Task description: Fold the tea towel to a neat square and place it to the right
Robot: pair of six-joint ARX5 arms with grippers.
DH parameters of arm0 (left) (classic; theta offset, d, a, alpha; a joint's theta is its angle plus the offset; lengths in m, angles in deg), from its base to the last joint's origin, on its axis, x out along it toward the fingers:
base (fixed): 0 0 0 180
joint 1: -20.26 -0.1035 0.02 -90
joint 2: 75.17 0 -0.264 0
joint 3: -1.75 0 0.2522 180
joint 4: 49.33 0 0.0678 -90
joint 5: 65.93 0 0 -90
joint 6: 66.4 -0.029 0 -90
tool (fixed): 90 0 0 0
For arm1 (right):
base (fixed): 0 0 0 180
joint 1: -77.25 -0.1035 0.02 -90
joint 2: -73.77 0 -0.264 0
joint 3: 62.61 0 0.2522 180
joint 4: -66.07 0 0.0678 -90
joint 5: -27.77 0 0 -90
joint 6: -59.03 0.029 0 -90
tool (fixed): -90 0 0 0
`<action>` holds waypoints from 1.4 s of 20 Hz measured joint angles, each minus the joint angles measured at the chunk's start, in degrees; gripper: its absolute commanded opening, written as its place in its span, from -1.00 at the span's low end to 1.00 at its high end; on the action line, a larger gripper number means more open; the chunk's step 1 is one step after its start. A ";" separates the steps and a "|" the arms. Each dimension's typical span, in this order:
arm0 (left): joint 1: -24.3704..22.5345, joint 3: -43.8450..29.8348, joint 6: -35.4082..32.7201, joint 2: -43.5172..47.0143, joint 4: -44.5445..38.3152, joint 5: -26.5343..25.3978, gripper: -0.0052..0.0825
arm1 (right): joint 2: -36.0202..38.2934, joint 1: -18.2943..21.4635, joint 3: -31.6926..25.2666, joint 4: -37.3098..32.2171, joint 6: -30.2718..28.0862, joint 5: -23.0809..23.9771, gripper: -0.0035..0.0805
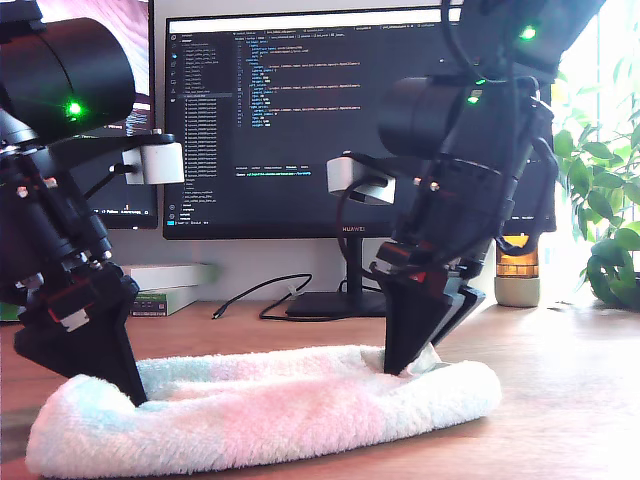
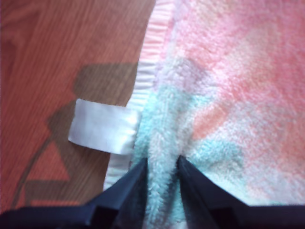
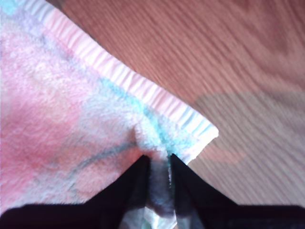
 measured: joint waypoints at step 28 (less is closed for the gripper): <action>-0.42 4.94 6.21 6.93 6.36 9.14 -0.94 | 0.13 0.04 9.68 7.91 4.52 -0.28 -0.95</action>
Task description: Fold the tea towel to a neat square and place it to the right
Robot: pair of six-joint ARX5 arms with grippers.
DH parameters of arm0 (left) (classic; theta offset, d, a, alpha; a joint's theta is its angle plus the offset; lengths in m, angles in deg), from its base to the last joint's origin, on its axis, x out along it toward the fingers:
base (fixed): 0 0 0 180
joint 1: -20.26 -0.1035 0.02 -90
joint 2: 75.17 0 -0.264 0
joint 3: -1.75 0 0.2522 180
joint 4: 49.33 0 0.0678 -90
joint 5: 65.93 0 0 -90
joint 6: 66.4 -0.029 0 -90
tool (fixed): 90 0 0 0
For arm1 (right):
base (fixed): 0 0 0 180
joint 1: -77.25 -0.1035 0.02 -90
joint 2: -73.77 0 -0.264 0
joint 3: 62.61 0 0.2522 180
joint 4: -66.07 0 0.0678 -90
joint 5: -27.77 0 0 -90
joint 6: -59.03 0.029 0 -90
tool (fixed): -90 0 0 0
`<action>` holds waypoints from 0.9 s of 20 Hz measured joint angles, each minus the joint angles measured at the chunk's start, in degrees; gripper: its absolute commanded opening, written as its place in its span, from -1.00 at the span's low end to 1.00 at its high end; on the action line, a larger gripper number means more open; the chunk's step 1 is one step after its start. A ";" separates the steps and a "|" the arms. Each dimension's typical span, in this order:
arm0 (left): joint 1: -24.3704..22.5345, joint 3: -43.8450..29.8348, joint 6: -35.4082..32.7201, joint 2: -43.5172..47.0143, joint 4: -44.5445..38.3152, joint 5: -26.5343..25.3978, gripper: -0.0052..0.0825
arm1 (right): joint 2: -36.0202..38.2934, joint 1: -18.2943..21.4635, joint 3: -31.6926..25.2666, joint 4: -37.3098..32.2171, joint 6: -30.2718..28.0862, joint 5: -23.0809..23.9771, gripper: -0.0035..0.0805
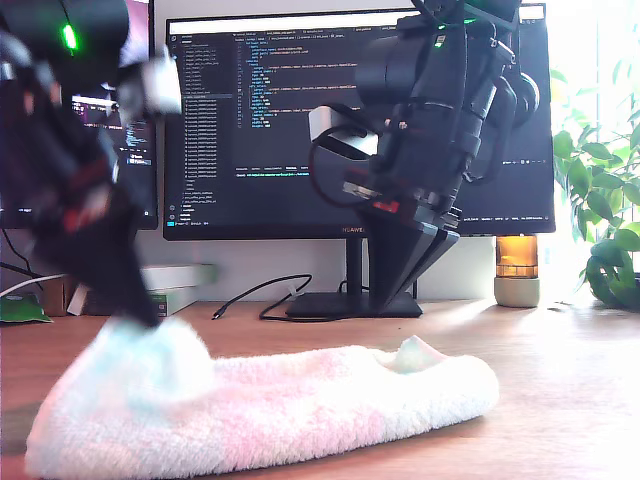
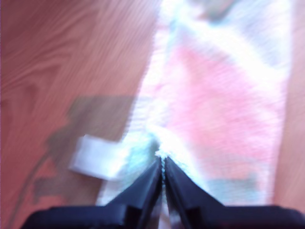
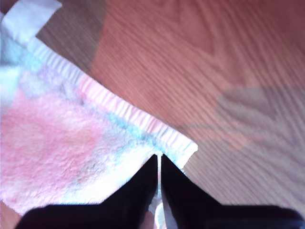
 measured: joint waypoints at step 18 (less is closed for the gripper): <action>-0.33 0.00 0.81 -0.02 2.19 -12.50 -0.40 | 5.46 -3.85 -0.11 2.91 0.00 -3.06 -0.95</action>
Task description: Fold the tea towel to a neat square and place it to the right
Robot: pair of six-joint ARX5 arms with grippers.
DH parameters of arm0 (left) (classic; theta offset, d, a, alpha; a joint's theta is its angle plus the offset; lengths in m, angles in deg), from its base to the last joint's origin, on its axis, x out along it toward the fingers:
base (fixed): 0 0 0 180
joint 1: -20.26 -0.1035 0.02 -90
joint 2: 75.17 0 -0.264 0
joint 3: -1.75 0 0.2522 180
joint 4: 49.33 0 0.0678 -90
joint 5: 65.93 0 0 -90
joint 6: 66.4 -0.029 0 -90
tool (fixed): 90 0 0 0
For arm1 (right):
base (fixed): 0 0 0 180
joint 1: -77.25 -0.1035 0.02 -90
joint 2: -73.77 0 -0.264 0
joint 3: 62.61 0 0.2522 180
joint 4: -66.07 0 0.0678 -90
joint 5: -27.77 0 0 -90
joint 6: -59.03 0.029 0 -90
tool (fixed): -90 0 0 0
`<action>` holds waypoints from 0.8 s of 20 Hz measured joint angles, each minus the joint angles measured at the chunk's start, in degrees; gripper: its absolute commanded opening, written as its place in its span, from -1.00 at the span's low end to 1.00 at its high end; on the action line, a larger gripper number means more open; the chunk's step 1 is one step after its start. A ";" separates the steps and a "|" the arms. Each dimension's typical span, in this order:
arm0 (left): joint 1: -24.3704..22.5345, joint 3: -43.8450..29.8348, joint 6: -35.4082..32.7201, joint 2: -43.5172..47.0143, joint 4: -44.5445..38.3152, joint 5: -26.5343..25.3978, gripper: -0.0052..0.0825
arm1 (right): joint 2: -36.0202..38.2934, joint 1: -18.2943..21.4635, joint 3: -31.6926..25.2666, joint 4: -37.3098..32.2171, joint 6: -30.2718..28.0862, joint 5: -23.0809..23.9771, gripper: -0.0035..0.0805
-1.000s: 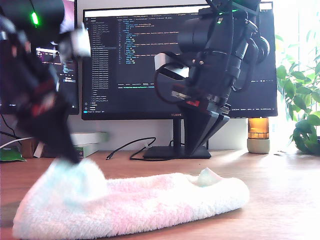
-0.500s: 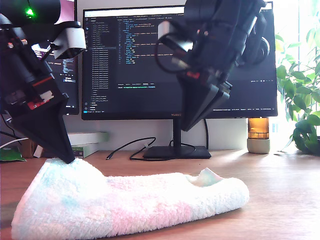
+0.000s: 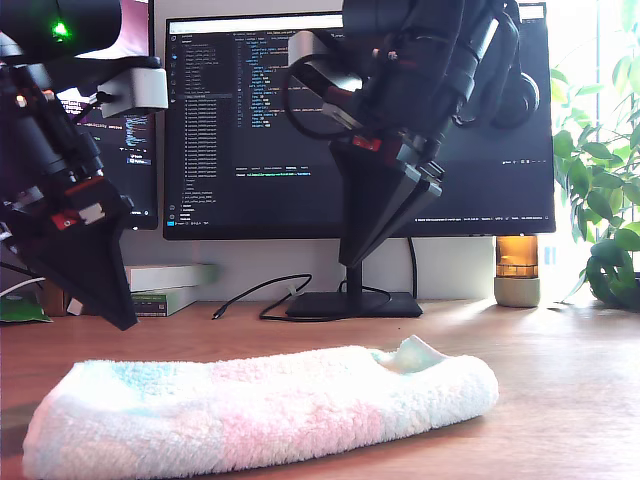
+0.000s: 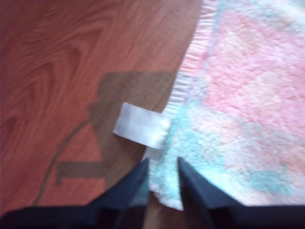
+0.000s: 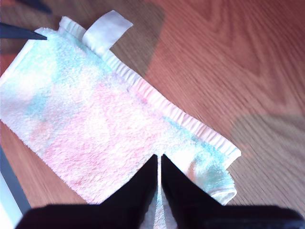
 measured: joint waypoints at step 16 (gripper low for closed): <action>1.14 -1.14 2.10 0.02 -13.66 17.18 -0.93 | 13.22 0.55 -15.39 -10.88 3.30 0.11 -0.95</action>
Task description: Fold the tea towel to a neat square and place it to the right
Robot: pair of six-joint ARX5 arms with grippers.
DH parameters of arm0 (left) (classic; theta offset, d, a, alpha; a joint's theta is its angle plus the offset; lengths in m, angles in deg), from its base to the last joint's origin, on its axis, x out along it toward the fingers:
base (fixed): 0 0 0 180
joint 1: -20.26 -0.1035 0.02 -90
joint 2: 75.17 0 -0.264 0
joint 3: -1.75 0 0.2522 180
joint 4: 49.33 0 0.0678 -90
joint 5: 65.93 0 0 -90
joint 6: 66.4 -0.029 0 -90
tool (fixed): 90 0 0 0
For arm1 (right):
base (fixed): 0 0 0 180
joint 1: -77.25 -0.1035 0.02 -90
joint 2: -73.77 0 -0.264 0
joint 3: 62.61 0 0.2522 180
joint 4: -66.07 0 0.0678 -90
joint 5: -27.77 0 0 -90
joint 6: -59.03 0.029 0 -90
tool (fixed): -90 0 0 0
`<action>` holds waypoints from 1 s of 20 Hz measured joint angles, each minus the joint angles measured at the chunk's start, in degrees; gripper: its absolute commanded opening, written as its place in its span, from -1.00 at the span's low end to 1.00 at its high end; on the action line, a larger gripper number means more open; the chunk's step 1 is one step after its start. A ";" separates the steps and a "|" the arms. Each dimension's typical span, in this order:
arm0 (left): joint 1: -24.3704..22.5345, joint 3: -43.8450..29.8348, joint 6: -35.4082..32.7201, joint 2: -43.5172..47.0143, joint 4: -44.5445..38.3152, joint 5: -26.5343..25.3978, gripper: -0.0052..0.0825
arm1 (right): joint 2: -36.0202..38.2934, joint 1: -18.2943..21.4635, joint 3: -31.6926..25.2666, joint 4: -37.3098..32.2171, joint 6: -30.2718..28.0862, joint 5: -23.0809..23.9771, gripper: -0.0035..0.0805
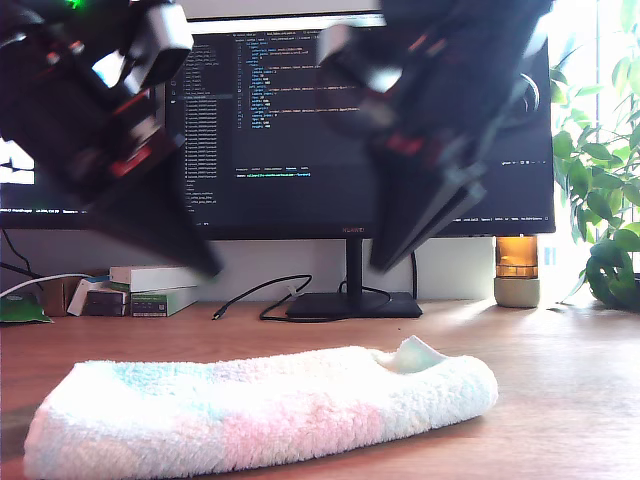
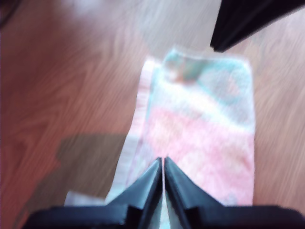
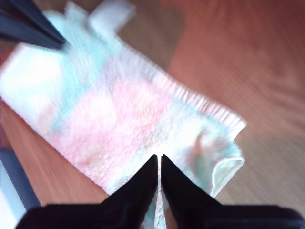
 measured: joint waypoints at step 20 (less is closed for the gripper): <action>0.87 -23.04 10.03 3.91 -28.74 -3.08 -0.93 | 5.29 14.27 -19.98 -23.65 32.94 -16.52 -0.66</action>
